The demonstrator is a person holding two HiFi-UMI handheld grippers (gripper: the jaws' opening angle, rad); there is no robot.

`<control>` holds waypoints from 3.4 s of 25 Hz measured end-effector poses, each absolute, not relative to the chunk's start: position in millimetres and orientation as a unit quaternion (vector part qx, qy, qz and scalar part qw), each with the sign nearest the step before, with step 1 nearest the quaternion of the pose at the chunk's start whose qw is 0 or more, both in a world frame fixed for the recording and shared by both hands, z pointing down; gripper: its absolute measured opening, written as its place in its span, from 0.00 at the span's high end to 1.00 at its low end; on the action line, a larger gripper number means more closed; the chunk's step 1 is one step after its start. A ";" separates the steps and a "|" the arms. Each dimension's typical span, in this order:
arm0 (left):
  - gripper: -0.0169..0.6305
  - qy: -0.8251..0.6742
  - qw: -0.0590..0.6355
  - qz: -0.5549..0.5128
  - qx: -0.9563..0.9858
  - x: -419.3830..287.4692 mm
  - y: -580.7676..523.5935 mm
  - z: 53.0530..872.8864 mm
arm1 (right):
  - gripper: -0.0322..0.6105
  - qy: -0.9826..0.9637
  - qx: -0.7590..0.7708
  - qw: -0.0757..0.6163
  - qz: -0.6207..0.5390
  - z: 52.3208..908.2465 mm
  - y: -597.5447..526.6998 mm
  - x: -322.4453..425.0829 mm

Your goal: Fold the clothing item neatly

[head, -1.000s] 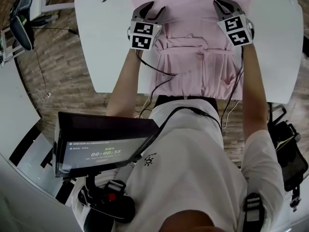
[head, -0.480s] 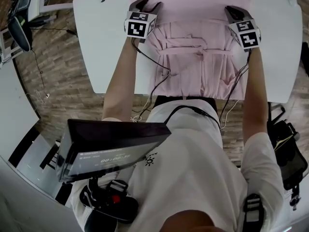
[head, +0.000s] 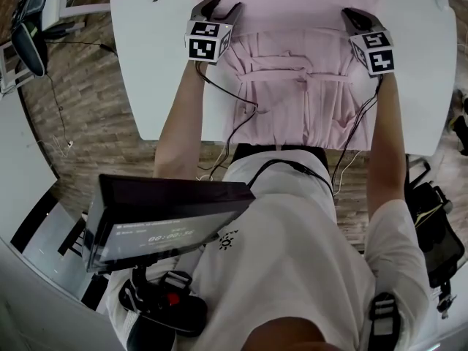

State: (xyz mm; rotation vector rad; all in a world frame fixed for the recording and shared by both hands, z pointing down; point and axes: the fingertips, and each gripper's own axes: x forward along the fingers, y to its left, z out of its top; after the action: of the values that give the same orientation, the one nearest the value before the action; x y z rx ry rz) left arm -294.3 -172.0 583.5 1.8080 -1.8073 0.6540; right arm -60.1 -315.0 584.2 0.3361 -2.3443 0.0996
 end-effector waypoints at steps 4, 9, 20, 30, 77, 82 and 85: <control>0.64 -0.616 0.230 0.271 0.704 -260.1 -155.5 568.3 | 0.91 -0.926 0.128 0.354 0.014 566.6 -310.7 -60.9; 0.64 -0.533 0.233 0.312 0.752 -211.0 -145.9 580.9 | 0.92 -0.924 0.119 0.360 -0.037 566.0 -331.3 -89.9; 0.64 -0.550 0.262 0.286 0.740 -237.7 -137.1 591.6 | 0.92 -0.920 0.083 0.381 -0.034 579.6 -335.0 -120.7; 0.64 -0.557 0.273 0.289 0.729 -210.5 -138.9 598.6 | 0.92 -0.920 0.069 0.387 0.003 588.0 -336.8 -92.2; 0.97 -0.587 0.197 0.287 0.731 -326.3 -275.7 521.0 | 0.95 -0.948 0.110 0.299 -0.022 520.6 -411.7 -137.5; 0.97 -0.574 0.214 0.308 0.728 -338.0 -287.3 536.3 | 0.95 -0.944 0.098 0.313 -0.027 535.2 -426.1 -140.2; 0.84 -0.565 0.235 0.315 0.725 -345.4 -297.9 549.9 | 0.94 -0.944 0.087 0.317 -0.016 543.9 -436.0 -144.8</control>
State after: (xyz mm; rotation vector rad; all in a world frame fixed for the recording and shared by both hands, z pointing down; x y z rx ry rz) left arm -345.4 -297.9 549.9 1.9901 -1.5516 0.8656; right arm -144.8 -436.0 543.9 0.2280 -2.4848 -0.0418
